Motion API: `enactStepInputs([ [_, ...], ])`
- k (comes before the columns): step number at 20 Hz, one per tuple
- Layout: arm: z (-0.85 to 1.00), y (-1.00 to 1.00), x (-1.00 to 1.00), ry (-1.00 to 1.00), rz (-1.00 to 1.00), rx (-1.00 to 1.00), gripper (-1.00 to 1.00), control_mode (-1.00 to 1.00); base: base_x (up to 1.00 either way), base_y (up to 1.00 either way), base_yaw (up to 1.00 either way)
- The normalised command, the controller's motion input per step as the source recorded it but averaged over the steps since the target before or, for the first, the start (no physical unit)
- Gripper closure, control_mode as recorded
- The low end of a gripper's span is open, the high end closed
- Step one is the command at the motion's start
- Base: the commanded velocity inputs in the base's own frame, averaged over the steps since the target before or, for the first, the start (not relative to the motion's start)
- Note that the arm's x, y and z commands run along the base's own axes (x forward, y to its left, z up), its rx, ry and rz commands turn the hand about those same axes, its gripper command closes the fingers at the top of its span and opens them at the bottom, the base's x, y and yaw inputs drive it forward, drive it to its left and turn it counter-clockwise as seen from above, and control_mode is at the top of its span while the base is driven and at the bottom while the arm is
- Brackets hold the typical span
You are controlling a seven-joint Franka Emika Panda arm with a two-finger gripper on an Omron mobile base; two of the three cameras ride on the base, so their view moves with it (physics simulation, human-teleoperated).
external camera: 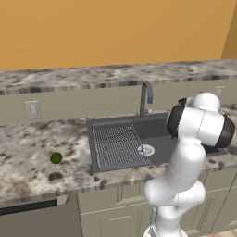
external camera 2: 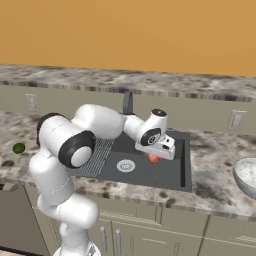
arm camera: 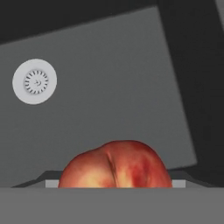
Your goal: Remove the lime and peach from the sink. Then move the bowl and cup from the counter to the sink for washing.
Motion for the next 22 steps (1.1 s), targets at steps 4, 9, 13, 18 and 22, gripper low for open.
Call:
enactStepInputs([
  [4,0.13,0.3,-0.23,-0.06,0.04,-0.06,1.0,-1.0,0.0,0.0,0.0],
  [9,0.12,0.29,-0.27,-0.05,0.01,-0.06,1.0,-1.0,0.0,0.0,0.0],
  [13,0.19,0.37,-0.19,-0.04,0.0,-0.04,1.0,-1.0,0.0,0.0,0.0],
  [18,0.26,0.39,-0.12,0.0,0.0,-0.03,1.0,-1.0,0.0,0.0,0.0],
  [22,0.26,0.42,-0.1,0.0,0.0,-0.01,1.0,-1.0,0.0,0.0,0.0],
])
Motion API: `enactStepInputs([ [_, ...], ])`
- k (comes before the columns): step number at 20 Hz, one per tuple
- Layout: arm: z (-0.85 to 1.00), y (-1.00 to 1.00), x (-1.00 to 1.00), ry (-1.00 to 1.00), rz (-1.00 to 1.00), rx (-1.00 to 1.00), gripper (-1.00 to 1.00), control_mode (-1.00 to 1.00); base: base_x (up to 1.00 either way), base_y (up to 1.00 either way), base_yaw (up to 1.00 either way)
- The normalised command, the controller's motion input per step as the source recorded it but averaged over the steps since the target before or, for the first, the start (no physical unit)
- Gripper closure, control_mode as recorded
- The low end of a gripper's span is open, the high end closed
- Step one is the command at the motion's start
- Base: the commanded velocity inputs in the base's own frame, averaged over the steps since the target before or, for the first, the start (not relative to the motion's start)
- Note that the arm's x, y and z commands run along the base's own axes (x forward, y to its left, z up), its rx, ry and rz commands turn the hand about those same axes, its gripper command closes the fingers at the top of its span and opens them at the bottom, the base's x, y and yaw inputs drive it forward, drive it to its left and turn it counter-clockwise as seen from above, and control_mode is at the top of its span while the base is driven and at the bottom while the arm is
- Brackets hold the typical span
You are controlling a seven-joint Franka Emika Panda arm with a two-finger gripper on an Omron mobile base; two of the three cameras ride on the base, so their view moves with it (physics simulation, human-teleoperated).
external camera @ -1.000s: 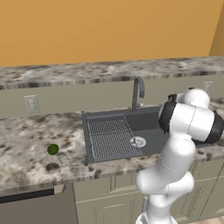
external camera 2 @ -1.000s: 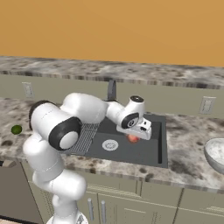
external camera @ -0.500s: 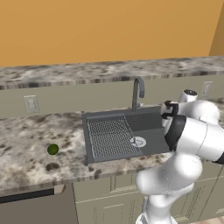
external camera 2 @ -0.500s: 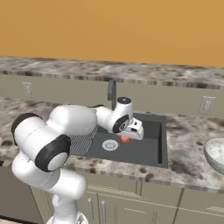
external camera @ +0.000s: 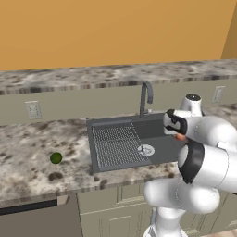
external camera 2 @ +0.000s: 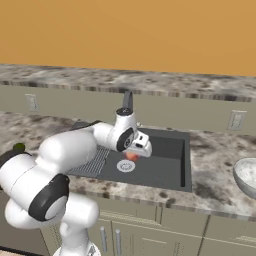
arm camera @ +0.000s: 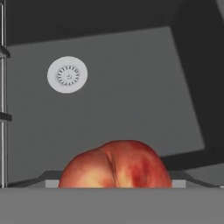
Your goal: Remove the lime and peach from the sink. Then move the bowl and cup from the counter to the sink for washing.
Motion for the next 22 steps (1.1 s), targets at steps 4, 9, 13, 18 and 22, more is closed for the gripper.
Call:
enactStepInputs([
  [4,0.2,0.47,-0.11,0.0,0.0,0.0,1.0,-1.0,0.0,0.0,0.0],
  [9,0.13,0.49,-0.09,0.0,0.0,0.0,1.0,-1.0,0.0,0.0,0.0],
  [13,0.07,0.5,-0.1,0.0,0.0,0.0,1.0,-1.0,0.0,0.0,0.0],
  [18,0.06,0.49,-0.08,0.0,0.0,0.0,1.0,-1.0,0.0,0.0,0.0],
  [22,0.06,0.49,-0.04,0.0,0.0,0.0,1.0,-1.0,0.0,0.0,0.0],
])
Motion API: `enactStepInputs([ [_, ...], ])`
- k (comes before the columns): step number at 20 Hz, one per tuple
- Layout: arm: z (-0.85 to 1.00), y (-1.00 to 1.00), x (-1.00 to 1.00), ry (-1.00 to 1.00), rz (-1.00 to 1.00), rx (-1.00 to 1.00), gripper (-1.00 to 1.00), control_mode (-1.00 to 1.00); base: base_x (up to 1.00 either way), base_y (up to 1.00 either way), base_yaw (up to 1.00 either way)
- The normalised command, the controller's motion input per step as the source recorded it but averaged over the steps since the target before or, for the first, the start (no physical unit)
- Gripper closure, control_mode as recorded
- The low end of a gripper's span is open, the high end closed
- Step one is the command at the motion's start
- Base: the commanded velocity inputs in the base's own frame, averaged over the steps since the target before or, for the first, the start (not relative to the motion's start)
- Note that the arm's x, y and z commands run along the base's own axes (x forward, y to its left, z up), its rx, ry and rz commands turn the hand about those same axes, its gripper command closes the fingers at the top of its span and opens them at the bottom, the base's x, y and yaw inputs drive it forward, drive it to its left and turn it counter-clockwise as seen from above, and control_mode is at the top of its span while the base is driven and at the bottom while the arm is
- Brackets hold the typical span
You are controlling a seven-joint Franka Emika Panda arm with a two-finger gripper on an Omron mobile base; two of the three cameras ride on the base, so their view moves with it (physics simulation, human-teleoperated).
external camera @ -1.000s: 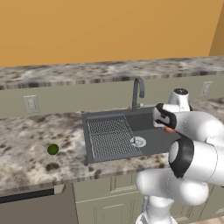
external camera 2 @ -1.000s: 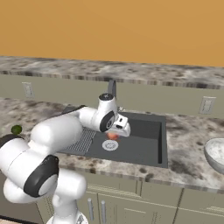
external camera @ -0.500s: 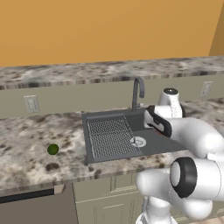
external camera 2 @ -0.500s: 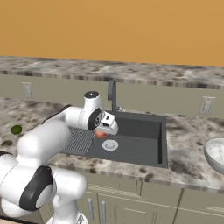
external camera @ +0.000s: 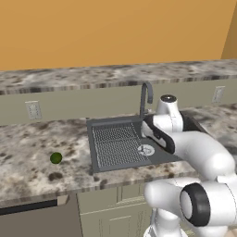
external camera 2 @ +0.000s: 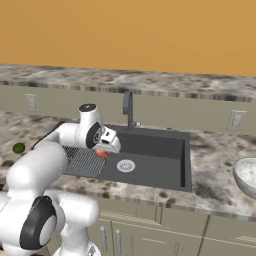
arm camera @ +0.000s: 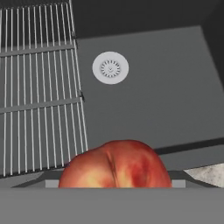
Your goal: Remove the lime and peach from the sink. Then move the bowl and cup from the counter to the sink for washing.
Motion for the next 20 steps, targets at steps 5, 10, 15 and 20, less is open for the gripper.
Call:
enactStepInputs([
  [5,0.04,0.49,-0.01,-0.01,0.03,0.0,1.0,-1.0,0.0,0.0,0.0],
  [10,0.06,0.46,0.0,-0.01,0.07,0.0,1.0,-1.0,0.0,0.0,0.0],
  [15,0.07,0.49,0.0,-0.02,0.05,0.0,1.0,-1.0,0.0,0.0,0.0],
  [20,0.07,0.52,0.0,-0.03,0.04,0.0,1.0,-1.0,0.0,0.0,0.0],
])
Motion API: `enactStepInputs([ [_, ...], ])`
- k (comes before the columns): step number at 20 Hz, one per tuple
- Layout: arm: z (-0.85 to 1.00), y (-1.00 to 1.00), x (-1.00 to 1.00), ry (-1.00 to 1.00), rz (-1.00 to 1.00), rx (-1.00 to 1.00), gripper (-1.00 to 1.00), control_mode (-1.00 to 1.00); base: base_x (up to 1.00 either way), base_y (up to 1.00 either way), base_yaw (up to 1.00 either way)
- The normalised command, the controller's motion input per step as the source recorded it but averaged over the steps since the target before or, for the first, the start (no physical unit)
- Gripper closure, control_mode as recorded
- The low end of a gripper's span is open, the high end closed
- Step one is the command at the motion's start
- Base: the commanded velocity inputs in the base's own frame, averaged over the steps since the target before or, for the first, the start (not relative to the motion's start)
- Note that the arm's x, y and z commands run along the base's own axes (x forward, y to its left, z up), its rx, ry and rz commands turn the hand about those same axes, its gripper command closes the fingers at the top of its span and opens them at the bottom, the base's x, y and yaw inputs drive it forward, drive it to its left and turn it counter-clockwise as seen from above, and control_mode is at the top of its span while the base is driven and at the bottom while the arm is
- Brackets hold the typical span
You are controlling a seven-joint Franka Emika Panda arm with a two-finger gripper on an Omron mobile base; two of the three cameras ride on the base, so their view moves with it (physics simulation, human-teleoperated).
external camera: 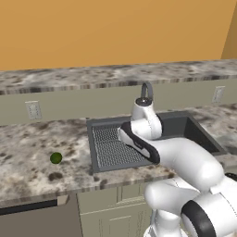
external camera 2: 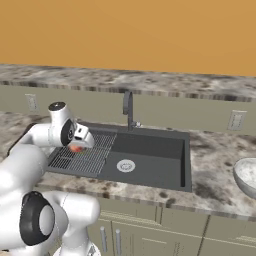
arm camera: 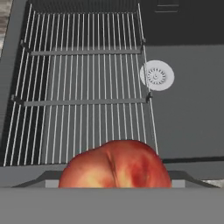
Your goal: Remove the lime and peach from the sink. Then move the bowl and cup from the counter to the sink for washing.
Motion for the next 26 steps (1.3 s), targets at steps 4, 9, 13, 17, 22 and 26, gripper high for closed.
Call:
enactStepInputs([
  [4,0.05,0.56,0.0,-0.02,0.03,0.0,1.0,-1.0,0.0,0.0,0.0],
  [9,0.01,0.56,0.0,0.0,0.05,0.0,1.0,-1.0,0.0,0.0,0.0],
  [13,0.0,0.57,0.03,0.0,0.04,0.0,1.0,-1.0,0.0,0.0,0.0],
  [17,0.04,0.56,0.16,0.0,0.0,0.0,1.0,-1.0,0.0,0.0,0.0],
  [22,0.1,0.52,0.14,-0.01,0.01,0.0,1.0,-1.0,0.0,0.0,0.0],
  [26,0.1,0.49,0.13,0.0,0.02,0.0,1.0,-1.0,0.0,0.0,0.0],
])
